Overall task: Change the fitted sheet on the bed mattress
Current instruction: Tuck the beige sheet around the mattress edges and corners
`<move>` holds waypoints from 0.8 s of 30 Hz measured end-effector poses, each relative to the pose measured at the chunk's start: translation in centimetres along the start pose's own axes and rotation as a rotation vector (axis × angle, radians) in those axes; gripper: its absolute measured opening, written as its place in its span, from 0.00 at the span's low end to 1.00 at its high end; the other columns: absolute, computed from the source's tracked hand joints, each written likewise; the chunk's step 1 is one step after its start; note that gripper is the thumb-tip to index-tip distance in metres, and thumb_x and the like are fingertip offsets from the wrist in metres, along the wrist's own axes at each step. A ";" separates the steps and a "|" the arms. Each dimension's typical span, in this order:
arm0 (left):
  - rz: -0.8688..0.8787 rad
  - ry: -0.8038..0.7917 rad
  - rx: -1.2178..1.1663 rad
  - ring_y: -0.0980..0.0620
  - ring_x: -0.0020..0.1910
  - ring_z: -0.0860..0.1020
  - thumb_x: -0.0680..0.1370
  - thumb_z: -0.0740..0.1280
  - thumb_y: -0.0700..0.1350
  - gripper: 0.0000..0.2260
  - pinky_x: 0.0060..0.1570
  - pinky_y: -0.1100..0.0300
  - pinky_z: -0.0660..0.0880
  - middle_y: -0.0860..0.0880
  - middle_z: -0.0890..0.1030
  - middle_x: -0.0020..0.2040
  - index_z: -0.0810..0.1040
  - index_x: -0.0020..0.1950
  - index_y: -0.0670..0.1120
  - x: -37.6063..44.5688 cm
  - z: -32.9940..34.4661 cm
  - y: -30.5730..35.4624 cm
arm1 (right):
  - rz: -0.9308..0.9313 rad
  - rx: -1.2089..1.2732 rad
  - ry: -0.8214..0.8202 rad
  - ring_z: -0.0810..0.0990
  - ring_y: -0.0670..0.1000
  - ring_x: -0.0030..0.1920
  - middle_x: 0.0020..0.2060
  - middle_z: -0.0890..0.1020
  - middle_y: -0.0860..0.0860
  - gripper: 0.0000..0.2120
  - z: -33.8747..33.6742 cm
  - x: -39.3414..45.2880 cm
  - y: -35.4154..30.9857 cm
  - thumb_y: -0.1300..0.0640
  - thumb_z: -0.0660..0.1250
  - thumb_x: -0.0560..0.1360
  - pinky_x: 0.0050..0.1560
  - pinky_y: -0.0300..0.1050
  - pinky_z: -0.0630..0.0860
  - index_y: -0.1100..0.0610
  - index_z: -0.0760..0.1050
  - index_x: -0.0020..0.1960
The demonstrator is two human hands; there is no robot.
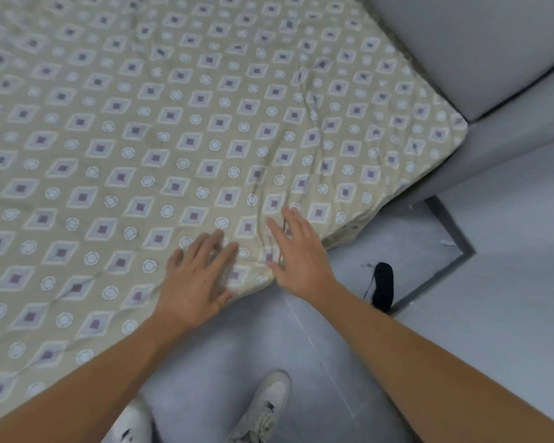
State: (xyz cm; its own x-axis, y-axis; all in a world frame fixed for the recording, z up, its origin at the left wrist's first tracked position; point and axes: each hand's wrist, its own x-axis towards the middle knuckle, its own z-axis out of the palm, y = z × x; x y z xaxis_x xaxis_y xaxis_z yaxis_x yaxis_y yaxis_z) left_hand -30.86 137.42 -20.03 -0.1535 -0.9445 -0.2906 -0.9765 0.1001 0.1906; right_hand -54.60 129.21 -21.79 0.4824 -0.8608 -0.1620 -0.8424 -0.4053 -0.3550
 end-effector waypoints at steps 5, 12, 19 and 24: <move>0.048 0.030 0.051 0.41 0.76 0.69 0.75 0.74 0.58 0.35 0.65 0.38 0.72 0.48 0.68 0.80 0.68 0.80 0.53 -0.3 2.2 0.3 | -0.023 -0.062 -0.062 0.55 0.58 0.84 0.85 0.55 0.57 0.37 0.5 -1.5 1.5 0.51 0.68 0.81 0.80 0.54 0.60 0.53 0.57 0.85; 0.141 0.068 0.033 0.43 0.53 0.76 0.73 0.73 0.60 0.20 0.47 0.47 0.71 0.48 0.74 0.59 0.76 0.60 0.52 2.5 -0.6 0.8 | 0.003 -0.042 0.003 0.72 0.55 0.61 0.64 0.73 0.50 0.24 -3.0 2.0 3.2 0.50 0.63 0.78 0.59 0.56 0.76 0.53 0.70 0.73; 0.109 0.023 -0.002 0.39 0.81 0.61 0.71 0.69 0.71 0.41 0.68 0.27 0.67 0.45 0.61 0.84 0.65 0.81 0.56 10.2 -1.0 4.3 | 0.160 -0.159 0.024 0.49 0.60 0.85 0.84 0.56 0.56 0.31 -3.8 7.5 10.7 0.45 0.54 0.84 0.81 0.62 0.57 0.52 0.56 0.85; 0.082 0.025 0.038 0.36 0.82 0.59 0.76 0.60 0.74 0.39 0.72 0.26 0.60 0.41 0.60 0.84 0.64 0.82 0.55 10.7 0.6 5.8 | 0.136 -0.183 0.014 0.51 0.59 0.85 0.85 0.55 0.56 0.30 -3.4 4.4 12.4 0.43 0.52 0.86 0.81 0.60 0.58 0.53 0.56 0.85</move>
State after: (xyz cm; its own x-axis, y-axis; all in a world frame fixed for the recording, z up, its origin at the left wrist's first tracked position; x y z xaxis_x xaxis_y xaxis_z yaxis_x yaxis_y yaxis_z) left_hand -38.21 128.03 -22.61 -0.2297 -0.9401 -0.2520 -0.9660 0.1887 0.1768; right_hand -63.78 119.34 -23.81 0.3594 -0.9149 -0.1840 -0.9295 -0.3334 -0.1578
